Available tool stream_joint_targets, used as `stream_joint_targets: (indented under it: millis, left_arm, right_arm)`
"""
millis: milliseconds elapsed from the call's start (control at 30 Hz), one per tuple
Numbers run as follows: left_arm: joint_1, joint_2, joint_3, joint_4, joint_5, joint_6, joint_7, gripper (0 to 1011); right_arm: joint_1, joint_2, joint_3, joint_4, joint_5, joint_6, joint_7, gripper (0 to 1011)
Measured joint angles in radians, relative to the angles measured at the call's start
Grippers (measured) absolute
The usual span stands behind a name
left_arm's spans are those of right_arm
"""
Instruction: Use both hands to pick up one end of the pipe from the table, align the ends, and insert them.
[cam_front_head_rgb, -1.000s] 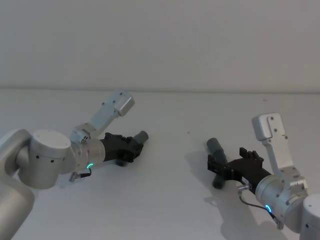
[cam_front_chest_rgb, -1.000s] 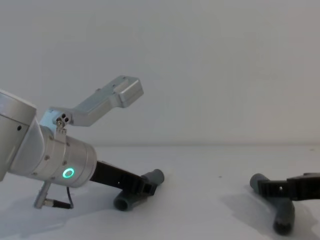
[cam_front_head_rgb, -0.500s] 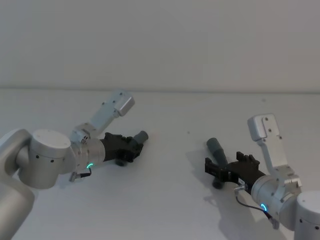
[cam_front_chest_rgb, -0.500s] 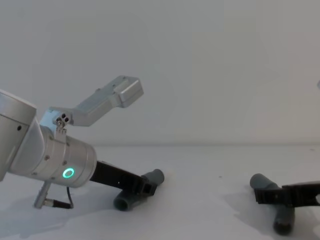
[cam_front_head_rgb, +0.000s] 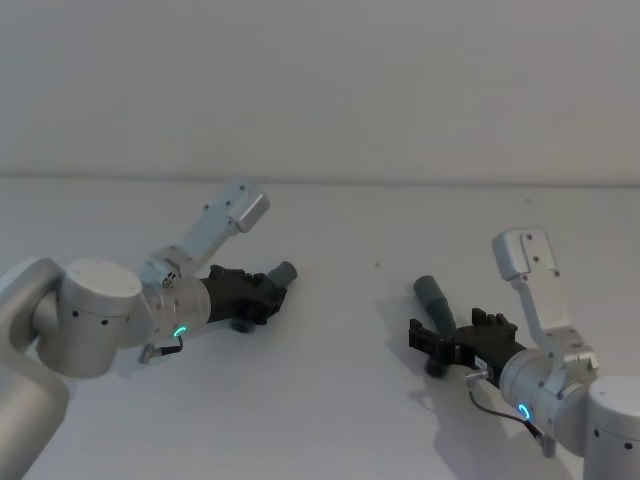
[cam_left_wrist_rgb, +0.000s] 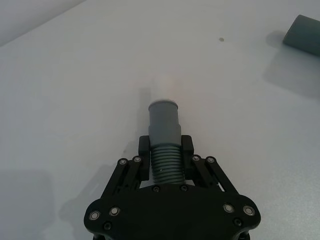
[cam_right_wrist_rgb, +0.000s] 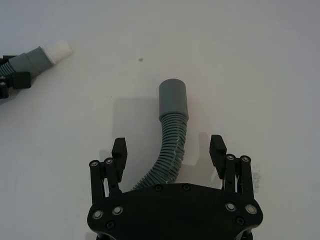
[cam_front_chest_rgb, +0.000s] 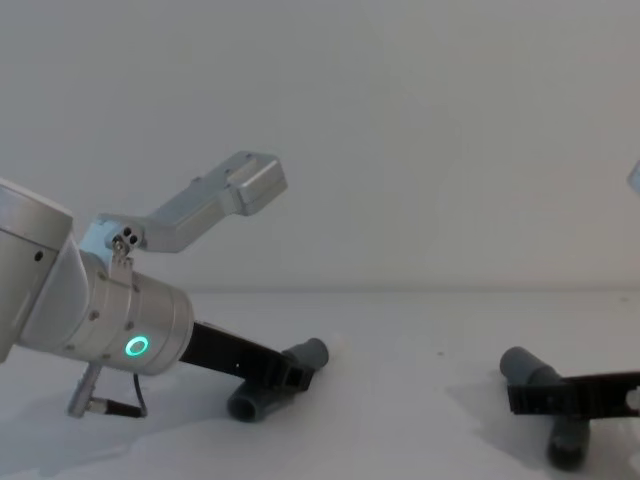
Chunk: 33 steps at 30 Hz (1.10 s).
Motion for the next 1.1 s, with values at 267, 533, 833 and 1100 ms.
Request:
stream_joint_targets:
  millis: [267, 533, 833, 1100]
  left_arm:
    - [0.000, 0.000, 0.000, 0.000, 0.000, 0.000, 0.000, 345]
    - [0.000, 0.000, 0.000, 0.000, 0.000, 0.000, 0.000, 345]
    - [0.000, 0.000, 0.000, 0.000, 0.000, 0.000, 0.000, 345]
    - [0.000, 0.000, 0.000, 0.000, 0.000, 0.000, 0.000, 345]
  right_arm:
    - [0.004, -0.008, 0.001, 0.005, -0.003, 0.019, 0.002, 1001]
    - [0.006, -0.016, 0.004, 0.009, -0.006, 0.026, 0.005, 1001]
    - [0.006, -0.021, 0.006, 0.011, -0.009, 0.030, 0.009, 904]
    - [0.007, -0.023, 0.007, 0.013, -0.009, 0.032, 0.010, 645]
